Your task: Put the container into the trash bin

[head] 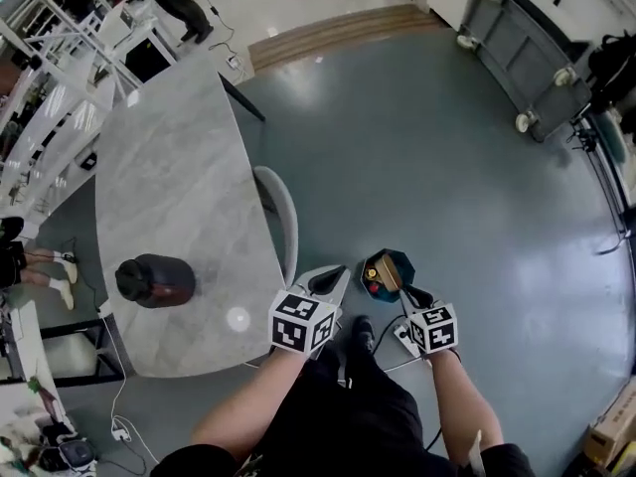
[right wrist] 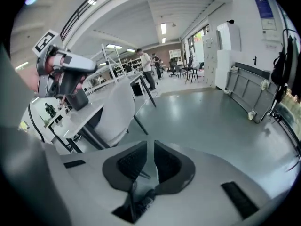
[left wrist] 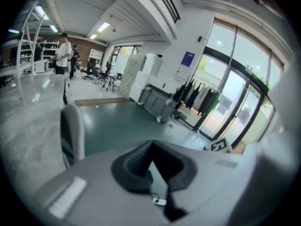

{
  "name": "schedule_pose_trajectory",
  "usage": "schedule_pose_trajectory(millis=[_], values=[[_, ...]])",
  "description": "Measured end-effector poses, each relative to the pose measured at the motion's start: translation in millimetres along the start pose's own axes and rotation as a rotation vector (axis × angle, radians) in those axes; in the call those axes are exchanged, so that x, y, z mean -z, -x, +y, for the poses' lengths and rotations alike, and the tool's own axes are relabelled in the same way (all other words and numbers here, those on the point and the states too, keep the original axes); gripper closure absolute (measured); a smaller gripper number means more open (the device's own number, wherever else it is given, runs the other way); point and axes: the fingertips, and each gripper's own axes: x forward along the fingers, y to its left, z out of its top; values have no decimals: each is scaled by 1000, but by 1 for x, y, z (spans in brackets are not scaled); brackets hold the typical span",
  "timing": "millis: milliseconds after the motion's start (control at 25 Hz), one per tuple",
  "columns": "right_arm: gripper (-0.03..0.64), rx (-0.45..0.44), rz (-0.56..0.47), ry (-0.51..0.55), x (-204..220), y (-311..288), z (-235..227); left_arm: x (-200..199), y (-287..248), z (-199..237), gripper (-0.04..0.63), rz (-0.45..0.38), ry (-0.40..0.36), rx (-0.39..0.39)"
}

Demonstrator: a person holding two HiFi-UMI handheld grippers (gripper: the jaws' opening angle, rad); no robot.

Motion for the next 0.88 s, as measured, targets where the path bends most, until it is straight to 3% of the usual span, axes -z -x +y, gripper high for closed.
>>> schedule_pose_trajectory(millis=[160,440,560,880], values=[[574,-55,-88,12,-60,17,17,-24,42,15,588,-63,0,-81],[584,-184,-192,148,-142,47,53,-50,120,34,588,-206,17,-254],[596,-230,-221,203,-168,48,79,-48,157,48,588,-247,-13,-331],[623,-304,-298,286,-215,61,153,-58,253,82,588,-399,-10,-407]])
